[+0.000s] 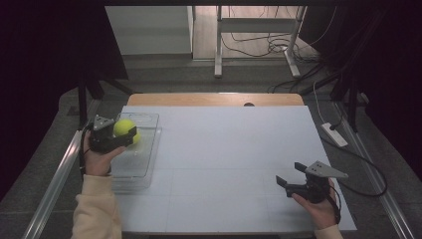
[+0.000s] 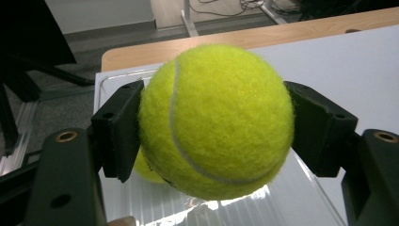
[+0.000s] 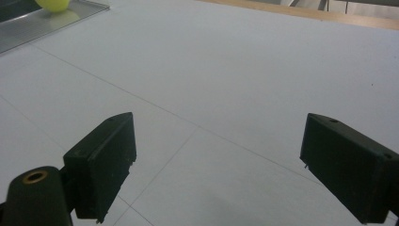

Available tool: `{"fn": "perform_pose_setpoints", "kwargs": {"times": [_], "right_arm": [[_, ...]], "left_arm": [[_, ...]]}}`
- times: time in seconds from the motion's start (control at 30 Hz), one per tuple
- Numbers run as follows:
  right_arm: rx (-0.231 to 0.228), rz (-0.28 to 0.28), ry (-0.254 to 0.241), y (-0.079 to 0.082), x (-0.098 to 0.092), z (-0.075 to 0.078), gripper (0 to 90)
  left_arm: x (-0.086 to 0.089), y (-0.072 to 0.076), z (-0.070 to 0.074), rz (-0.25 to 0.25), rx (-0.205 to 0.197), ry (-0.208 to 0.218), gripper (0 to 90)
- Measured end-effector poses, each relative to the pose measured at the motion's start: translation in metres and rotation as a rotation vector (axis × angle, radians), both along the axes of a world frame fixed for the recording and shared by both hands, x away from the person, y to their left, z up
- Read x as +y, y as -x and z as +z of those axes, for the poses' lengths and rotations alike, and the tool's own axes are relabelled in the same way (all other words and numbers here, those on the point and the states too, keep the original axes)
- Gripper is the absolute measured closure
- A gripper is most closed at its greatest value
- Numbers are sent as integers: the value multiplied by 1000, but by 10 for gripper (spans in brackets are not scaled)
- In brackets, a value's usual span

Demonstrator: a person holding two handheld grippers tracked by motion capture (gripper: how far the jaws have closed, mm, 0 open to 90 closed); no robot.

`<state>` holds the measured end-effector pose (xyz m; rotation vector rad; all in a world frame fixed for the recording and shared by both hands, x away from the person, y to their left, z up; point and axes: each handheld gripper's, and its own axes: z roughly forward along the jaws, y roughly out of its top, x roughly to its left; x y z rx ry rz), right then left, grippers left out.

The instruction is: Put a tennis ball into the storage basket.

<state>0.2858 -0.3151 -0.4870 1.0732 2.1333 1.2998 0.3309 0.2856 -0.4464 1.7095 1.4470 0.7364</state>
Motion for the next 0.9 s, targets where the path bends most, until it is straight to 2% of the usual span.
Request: {"fn": "perform_pose_setpoints", "kwargs": {"times": [0.13,0.37,0.47,0.9], "right_arm": [[0,1,1,0,0,0,110],[0,0,1,0,0,0,109],[1,0,1,0,0,0,109],[3,2,4,-1,0,-1,109]], "left_arm": [[4,-2,-4,4,33,-7,272],[6,-2,-8,12,67,-20,272],[7,-2,-10,16,89,-38,272],[10,-2,-17,19,161,-72,272]]}}
